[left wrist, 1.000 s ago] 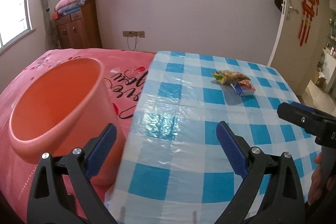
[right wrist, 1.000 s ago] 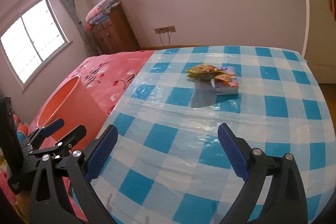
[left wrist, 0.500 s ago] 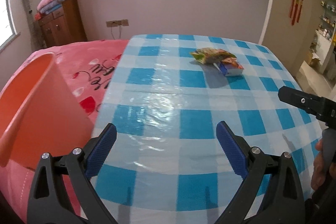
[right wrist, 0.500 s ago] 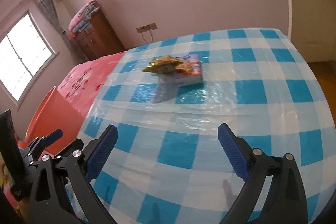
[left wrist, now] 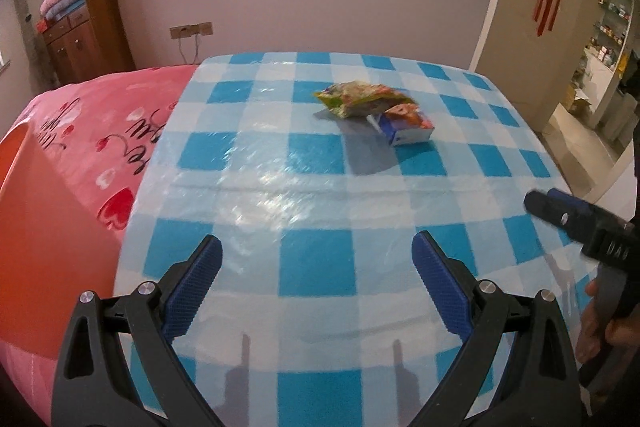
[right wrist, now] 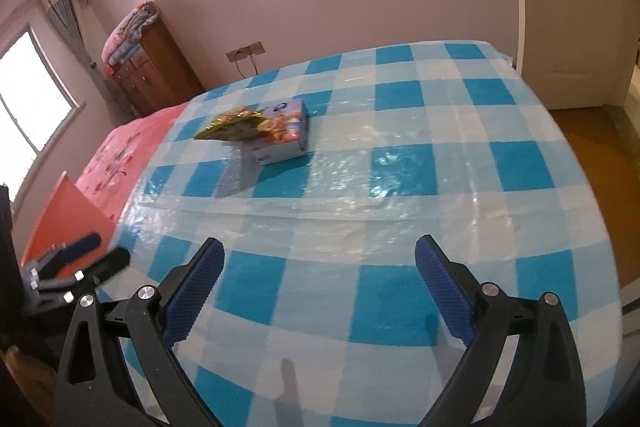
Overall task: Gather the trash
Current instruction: 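Move both empty grippers back from the bucket to the table, then grasp the yellow snack bag with the left gripper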
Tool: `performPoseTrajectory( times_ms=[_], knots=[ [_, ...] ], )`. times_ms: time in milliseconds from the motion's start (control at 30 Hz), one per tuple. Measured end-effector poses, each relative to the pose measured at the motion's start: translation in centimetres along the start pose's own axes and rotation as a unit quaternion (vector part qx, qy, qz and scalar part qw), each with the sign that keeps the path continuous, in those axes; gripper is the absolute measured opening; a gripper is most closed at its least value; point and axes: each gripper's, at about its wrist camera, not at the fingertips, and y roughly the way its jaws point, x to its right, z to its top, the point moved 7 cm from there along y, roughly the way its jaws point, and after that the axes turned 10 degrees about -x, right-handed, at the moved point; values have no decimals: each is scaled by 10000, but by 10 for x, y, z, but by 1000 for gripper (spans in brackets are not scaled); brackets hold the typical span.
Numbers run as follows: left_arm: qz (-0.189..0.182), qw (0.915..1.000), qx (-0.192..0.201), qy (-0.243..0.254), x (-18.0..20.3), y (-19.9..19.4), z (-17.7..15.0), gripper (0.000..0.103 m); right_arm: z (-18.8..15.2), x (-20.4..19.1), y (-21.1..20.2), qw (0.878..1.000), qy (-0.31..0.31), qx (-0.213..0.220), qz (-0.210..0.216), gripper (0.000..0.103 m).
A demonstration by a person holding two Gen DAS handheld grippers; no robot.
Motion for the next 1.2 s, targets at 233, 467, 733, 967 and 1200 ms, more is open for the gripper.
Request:
performPoseTrajectory(
  times_ms=[233, 467, 733, 967, 1200],
  knots=[
    [-611, 9979, -50, -224, 17, 11, 44, 96, -3, 12, 7, 9999, -124, -60, -76, 95],
    [-795, 9953, -165, -522, 27, 44, 103, 96, -4, 21, 16, 9997, -108, -159, 120, 95],
    [-809, 9906, -461, -1003, 25, 100, 149, 96, -2, 34, 18, 9996, -61, -186, 189, 95],
    [-673, 9863, -704, -1329, 10, 131, 150, 93, -2, 48, 23, 9993, 95, -252, 252, 95],
    [-743, 9824, -812, -1511, 2, 144, 143, 73, -2, 48, 28, 9989, 109, -318, 324, 95]
  ],
)
